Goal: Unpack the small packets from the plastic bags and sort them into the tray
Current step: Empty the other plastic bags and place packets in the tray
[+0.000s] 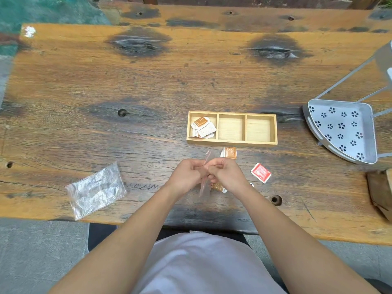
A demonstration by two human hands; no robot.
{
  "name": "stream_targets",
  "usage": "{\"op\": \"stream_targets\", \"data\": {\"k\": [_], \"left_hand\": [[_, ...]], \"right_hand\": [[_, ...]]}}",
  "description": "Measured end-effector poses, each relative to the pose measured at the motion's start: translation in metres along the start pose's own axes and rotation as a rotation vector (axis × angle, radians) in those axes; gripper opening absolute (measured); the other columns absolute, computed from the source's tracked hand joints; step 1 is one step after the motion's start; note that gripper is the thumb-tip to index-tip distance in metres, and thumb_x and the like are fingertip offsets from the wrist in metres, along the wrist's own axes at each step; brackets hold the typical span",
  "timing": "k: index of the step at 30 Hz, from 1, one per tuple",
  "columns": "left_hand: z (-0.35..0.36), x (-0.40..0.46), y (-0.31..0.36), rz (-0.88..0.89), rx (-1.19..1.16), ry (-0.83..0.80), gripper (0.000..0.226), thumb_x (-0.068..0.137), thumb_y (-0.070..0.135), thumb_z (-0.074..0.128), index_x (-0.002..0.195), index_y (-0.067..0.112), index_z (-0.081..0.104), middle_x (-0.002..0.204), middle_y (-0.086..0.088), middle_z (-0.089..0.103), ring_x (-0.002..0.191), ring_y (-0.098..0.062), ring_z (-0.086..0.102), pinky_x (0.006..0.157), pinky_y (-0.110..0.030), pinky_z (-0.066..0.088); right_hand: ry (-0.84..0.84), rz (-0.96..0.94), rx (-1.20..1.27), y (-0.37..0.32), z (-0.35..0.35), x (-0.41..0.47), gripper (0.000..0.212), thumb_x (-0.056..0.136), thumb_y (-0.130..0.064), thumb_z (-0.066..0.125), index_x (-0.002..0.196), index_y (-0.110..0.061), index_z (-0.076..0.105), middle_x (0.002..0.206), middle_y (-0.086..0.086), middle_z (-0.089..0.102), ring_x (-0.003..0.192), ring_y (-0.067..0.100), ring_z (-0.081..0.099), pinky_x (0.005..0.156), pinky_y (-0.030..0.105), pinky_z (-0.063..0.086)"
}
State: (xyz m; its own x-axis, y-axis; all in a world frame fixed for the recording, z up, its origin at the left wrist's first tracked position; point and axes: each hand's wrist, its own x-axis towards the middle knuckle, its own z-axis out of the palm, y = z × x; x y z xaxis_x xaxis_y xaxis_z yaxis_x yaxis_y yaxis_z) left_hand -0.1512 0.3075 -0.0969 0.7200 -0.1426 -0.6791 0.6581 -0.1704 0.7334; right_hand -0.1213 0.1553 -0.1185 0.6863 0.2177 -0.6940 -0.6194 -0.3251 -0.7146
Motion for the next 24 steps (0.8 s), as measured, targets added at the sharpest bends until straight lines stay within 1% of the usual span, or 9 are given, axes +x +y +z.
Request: {"op": "stream_targets", "data": {"k": [2, 4, 7, 10, 13, 17, 19, 22, 24], "left_hand": [[0.001, 0.000, 0.004, 0.057, 0.255, 0.020, 0.021, 0.097, 0.016, 0.060, 0.107, 0.025, 0.077, 0.101, 0.005, 0.080, 0.101, -0.010, 0.073, 0.094, -0.028, 0.053], [0.002, 0.001, 0.010, 0.098, 0.527, 0.048, 0.025, 0.097, 0.015, 0.056, 0.087, 0.030, 0.074, 0.083, 0.007, 0.076, 0.082, -0.010, 0.070, 0.075, -0.027, 0.054], [0.002, 0.004, 0.014, 0.099, 0.685, 0.164, 0.035, 0.097, 0.017, 0.051, 0.067, 0.033, 0.058, 0.060, 0.011, 0.058, 0.061, -0.013, 0.057, 0.055, -0.025, 0.040], [0.002, 0.005, 0.014, 0.105, 0.641, 0.204, 0.027, 0.096, 0.014, 0.054, 0.072, 0.021, 0.066, 0.057, 0.010, 0.057, 0.056, -0.012, 0.053, 0.051, -0.023, 0.038], [-0.008, 0.006, 0.013, 0.034, 0.526, 0.286, 0.020, 0.093, 0.009, 0.058, 0.081, 0.011, 0.074, 0.073, -0.002, 0.071, 0.068, -0.022, 0.066, 0.064, -0.033, 0.055], [-0.025, 0.007, 0.008, -0.057, 0.383, 0.360, 0.032, 0.091, 0.008, 0.061, 0.066, 0.027, 0.065, 0.084, -0.015, 0.078, 0.082, -0.037, 0.075, 0.076, -0.051, 0.062], [-0.019, 0.007, 0.011, -0.053, 0.357, 0.337, 0.029, 0.092, 0.010, 0.062, 0.069, 0.028, 0.066, 0.086, -0.018, 0.077, 0.082, -0.037, 0.075, 0.078, -0.051, 0.062], [-0.008, 0.005, 0.021, -0.079, 0.161, 0.323, 0.015, 0.097, 0.006, 0.058, 0.100, 0.007, 0.073, 0.093, -0.014, 0.077, 0.082, -0.026, 0.076, 0.083, -0.042, 0.063], [-0.008, 0.005, 0.022, -0.082, 0.108, 0.346, 0.019, 0.098, 0.006, 0.056, 0.088, 0.014, 0.071, 0.091, -0.012, 0.077, 0.081, -0.025, 0.077, 0.083, -0.041, 0.063]], "right_hand": [[-0.019, -0.007, -0.059, -0.001, 0.000, -0.001, 0.016, 0.095, -0.009, 0.067, 0.081, -0.017, 0.070, 0.078, 0.006, 0.068, 0.063, 0.014, 0.063, 0.057, 0.022, 0.055], [-0.020, -0.026, -0.125, -0.003, 0.001, -0.002, 0.017, 0.096, -0.009, 0.066, 0.081, -0.015, 0.068, 0.082, 0.012, 0.069, 0.065, 0.019, 0.065, 0.057, 0.021, 0.055], [0.073, -0.108, -0.299, -0.008, 0.003, -0.002, 0.022, 0.097, -0.008, 0.063, 0.078, -0.019, 0.067, 0.081, 0.004, 0.072, 0.062, 0.016, 0.070, 0.055, 0.017, 0.053], [0.092, -0.159, -0.354, -0.009, 0.006, -0.002, 0.026, 0.095, -0.008, 0.061, 0.076, -0.026, 0.065, 0.077, 0.000, 0.074, 0.062, 0.017, 0.075, 0.066, 0.036, 0.062], [0.128, -0.105, -0.309, -0.003, 0.001, -0.004, 0.025, 0.094, -0.006, 0.062, 0.076, -0.023, 0.065, 0.074, -0.001, 0.072, 0.062, 0.014, 0.074, 0.066, 0.038, 0.062], [0.237, 0.043, -0.166, 0.008, -0.019, -0.001, 0.018, 0.092, -0.006, 0.066, 0.080, -0.019, 0.067, 0.084, 0.006, 0.075, 0.075, 0.020, 0.075, 0.076, 0.044, 0.063], [0.218, 0.044, -0.111, 0.005, -0.017, 0.000, 0.017, 0.095, -0.004, 0.061, 0.083, -0.016, 0.065, 0.090, 0.011, 0.075, 0.070, 0.015, 0.073, 0.070, 0.037, 0.064], [0.188, -0.002, -0.044, -0.006, -0.008, -0.001, 0.019, 0.099, -0.004, 0.055, 0.086, -0.017, 0.060, 0.090, 0.010, 0.070, 0.068, 0.011, 0.068, 0.056, 0.020, 0.055], [0.221, -0.007, -0.001, -0.007, -0.012, -0.001, 0.018, 0.099, -0.005, 0.054, 0.087, -0.017, 0.060, 0.091, 0.009, 0.069, 0.073, 0.013, 0.069, 0.059, 0.021, 0.055]]}}
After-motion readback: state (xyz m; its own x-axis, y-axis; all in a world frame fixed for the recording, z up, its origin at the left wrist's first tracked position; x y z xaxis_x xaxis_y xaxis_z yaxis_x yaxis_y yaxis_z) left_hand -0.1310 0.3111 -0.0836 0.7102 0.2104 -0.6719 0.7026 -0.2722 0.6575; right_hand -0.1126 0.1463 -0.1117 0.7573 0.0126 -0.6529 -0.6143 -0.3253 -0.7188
